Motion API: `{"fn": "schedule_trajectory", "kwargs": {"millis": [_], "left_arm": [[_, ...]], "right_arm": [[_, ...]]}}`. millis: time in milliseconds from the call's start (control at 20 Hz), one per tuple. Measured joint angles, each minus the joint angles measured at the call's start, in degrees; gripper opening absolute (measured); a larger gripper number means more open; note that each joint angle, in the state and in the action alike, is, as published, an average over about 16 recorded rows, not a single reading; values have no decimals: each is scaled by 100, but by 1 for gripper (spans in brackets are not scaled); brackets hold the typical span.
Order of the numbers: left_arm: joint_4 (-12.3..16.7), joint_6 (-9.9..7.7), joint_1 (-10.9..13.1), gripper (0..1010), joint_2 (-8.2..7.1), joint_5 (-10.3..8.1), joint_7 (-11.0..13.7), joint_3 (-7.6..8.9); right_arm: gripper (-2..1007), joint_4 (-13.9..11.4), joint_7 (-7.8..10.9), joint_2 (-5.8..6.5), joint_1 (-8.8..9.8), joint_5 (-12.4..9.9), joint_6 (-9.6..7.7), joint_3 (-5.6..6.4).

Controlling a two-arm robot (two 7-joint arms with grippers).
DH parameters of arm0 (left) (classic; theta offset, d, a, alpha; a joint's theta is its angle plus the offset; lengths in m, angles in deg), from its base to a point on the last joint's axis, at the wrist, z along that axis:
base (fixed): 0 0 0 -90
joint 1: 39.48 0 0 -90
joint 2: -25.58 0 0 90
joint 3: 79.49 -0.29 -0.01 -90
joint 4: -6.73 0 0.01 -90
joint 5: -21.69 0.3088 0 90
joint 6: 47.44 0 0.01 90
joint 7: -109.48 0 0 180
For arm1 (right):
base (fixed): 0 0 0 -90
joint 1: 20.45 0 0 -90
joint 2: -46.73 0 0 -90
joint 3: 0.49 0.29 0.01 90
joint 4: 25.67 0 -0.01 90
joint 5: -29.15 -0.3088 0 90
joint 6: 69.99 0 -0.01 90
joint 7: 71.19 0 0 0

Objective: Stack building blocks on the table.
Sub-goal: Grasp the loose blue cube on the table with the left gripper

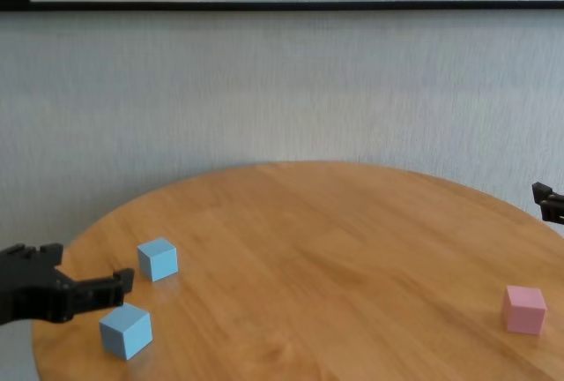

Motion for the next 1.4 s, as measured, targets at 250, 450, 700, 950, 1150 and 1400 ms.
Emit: {"fn": "schedule_trajectory", "kwargs": {"millis": [250,450,700,950,1150,1400], "left_arm": [[-68,-12,5,1000,7,126,201,-77],[-131,-27,-14,1000,33,192,321,-93],[-189,-97,-38,1000,106,210,410,-61],[-211,-176,-43,1000,189,193,488,0],[-201,-207,-31,1000,222,206,579,32],[-213,-201,-21,1000,245,271,702,39]], "right_arm": [[1005,0,0,0,0,0,0,0],[1005,0,0,0,0,0,0,0],[1005,0,0,0,0,0,0,0],[1005,0,0,0,0,0,0,0],[1005,0,0,0,0,0,0,0],[1005,0,0,0,0,0,0,0]]}}
